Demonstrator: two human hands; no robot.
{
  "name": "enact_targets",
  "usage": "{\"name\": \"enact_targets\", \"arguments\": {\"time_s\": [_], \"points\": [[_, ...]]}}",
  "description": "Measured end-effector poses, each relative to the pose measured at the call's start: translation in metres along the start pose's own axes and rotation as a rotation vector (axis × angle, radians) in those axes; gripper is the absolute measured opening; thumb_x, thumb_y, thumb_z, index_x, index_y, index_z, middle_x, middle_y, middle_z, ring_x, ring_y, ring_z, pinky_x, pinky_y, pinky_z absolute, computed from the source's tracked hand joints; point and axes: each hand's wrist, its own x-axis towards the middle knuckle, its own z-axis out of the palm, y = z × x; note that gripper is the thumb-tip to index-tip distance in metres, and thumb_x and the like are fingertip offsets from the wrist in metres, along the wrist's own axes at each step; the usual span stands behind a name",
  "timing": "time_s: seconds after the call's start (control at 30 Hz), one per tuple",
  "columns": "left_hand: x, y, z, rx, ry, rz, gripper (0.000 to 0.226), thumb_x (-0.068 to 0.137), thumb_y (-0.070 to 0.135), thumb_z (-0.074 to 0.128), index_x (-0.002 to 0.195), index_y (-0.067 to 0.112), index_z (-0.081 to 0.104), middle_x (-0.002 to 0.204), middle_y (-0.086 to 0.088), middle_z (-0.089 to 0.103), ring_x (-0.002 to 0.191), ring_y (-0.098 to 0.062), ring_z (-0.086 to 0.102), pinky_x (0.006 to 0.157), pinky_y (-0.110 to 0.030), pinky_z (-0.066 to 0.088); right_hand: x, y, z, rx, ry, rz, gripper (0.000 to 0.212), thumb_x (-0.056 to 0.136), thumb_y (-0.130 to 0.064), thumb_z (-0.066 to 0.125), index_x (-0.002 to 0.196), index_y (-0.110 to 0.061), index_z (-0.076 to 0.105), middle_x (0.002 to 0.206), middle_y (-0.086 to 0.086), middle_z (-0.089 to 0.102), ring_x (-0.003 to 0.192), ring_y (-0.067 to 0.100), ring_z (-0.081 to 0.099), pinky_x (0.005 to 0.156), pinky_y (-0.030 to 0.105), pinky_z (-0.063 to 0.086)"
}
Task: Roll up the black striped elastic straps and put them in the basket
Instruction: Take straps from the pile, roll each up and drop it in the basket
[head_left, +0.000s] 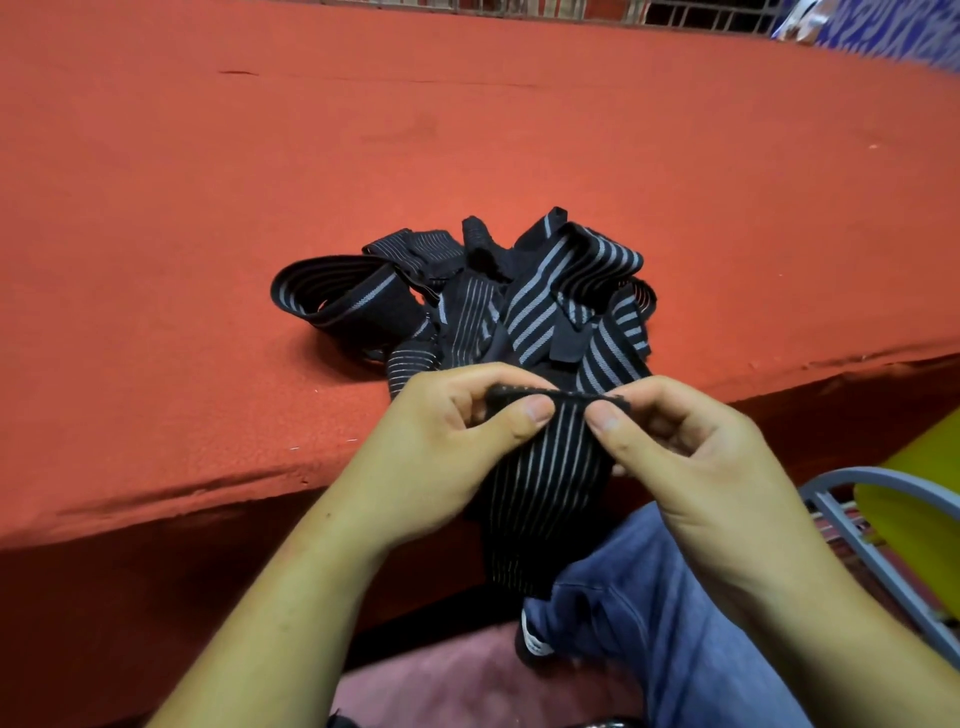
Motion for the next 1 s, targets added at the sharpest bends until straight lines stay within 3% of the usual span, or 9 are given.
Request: {"name": "enact_targets", "arguments": {"time_s": [0.13, 0.23, 0.33, 0.43, 0.6, 0.7, 0.8, 0.9, 1.0], "points": [[-0.001, 0.002, 0.001, -0.007, -0.011, -0.011, 0.017, 0.093, 0.024, 0.063, 0.101, 0.016, 0.075, 0.089, 0.011, 0.076, 0.084, 0.003, 0.066, 0.080, -0.014, 0.050, -0.001, -0.002, 0.001, -0.034, 0.014, -0.011, 0.024, 0.082, -0.045, 0.082, 0.086, -0.022, 0.078, 0.082, 0.005, 0.075, 0.076, 0.010, 0.066, 0.078, 0.038, 0.054], [-0.001, 0.000, -0.001, -0.004, -0.014, -0.041, 0.020, 0.095, 0.027, 0.064, 0.104, 0.014, 0.076, 0.097, 0.002, 0.079, 0.089, -0.003, 0.068, 0.082, -0.022, 0.055, -0.001, -0.005, 0.000, -0.034, 0.027, -0.053, 0.022, 0.084, -0.039, 0.079, 0.081, -0.018, 0.075, 0.079, 0.013, 0.072, 0.073, 0.011, 0.061, 0.074, 0.032, 0.050], [-0.001, -0.001, -0.002, 0.031, 0.018, -0.026, 0.016, 0.096, 0.025, 0.069, 0.104, 0.016, 0.078, 0.099, -0.005, 0.079, 0.090, -0.010, 0.070, 0.083, -0.036, 0.057, -0.001, -0.005, -0.001, -0.022, 0.008, -0.043, 0.023, 0.084, -0.039, 0.078, 0.078, -0.017, 0.073, 0.075, 0.006, 0.069, 0.072, 0.008, 0.059, 0.069, 0.022, 0.048], [-0.001, 0.001, 0.000, 0.001, 0.082, -0.007, 0.019, 0.090, 0.026, 0.068, 0.101, 0.015, 0.078, 0.096, 0.000, 0.080, 0.088, -0.005, 0.070, 0.082, -0.023, 0.056, -0.002, -0.001, 0.001, 0.059, -0.052, 0.048, 0.025, 0.081, -0.038, 0.075, 0.088, -0.013, 0.076, 0.081, 0.000, 0.075, 0.074, 0.005, 0.066, 0.068, 0.018, 0.053], [0.000, 0.002, -0.001, -0.047, 0.146, 0.028, 0.020, 0.089, 0.022, 0.067, 0.103, 0.013, 0.078, 0.093, 0.008, 0.079, 0.088, 0.000, 0.070, 0.079, -0.013, 0.050, -0.006, 0.009, -0.001, -0.041, -0.118, 0.145, 0.036, 0.082, -0.046, 0.069, 0.085, -0.011, 0.079, 0.085, 0.020, 0.073, 0.081, 0.016, 0.067, 0.079, 0.040, 0.060], [-0.001, 0.005, 0.001, -0.028, 0.117, 0.045, 0.019, 0.092, 0.019, 0.065, 0.107, 0.015, 0.076, 0.095, 0.015, 0.078, 0.089, 0.006, 0.069, 0.080, -0.008, 0.047, -0.006, 0.011, -0.002, -0.016, -0.078, 0.174, 0.043, 0.080, -0.050, 0.068, 0.089, -0.010, 0.080, 0.093, 0.026, 0.072, 0.082, 0.017, 0.065, 0.079, 0.038, 0.056], [-0.002, 0.005, 0.001, -0.056, 0.088, 0.042, 0.018, 0.094, 0.012, 0.064, 0.108, 0.012, 0.075, 0.087, 0.021, 0.074, 0.076, 0.008, 0.065, 0.072, -0.004, 0.045, -0.002, 0.014, -0.001, 0.104, -0.045, 0.225, 0.046, 0.076, -0.054, 0.075, 0.097, -0.014, 0.083, 0.102, 0.022, 0.077, 0.090, 0.021, 0.068, 0.086, 0.044, 0.052], [-0.002, 0.006, -0.001, -0.048, 0.067, 0.049, 0.021, 0.091, 0.018, 0.066, 0.107, 0.010, 0.077, 0.108, 0.007, 0.079, 0.103, -0.005, 0.072, 0.090, -0.013, 0.049, 0.001, 0.017, -0.003, 0.241, -0.048, 0.262, 0.055, 0.072, -0.056, 0.082, 0.104, -0.011, 0.082, 0.109, 0.027, 0.075, 0.096, 0.027, 0.064, 0.088, 0.046, 0.049], [-0.001, 0.004, -0.002, -0.046, 0.049, 0.033, 0.016, 0.090, 0.012, 0.071, 0.103, 0.009, 0.079, 0.115, 0.005, 0.078, 0.113, -0.007, 0.070, 0.097, -0.014, 0.048, 0.002, 0.015, -0.005, 0.371, -0.068, 0.288, 0.035, 0.081, -0.030, 0.069, 0.098, -0.002, 0.081, 0.079, 0.009, 0.073, 0.073, 0.011, 0.066, 0.076, 0.031, 0.052]]}}
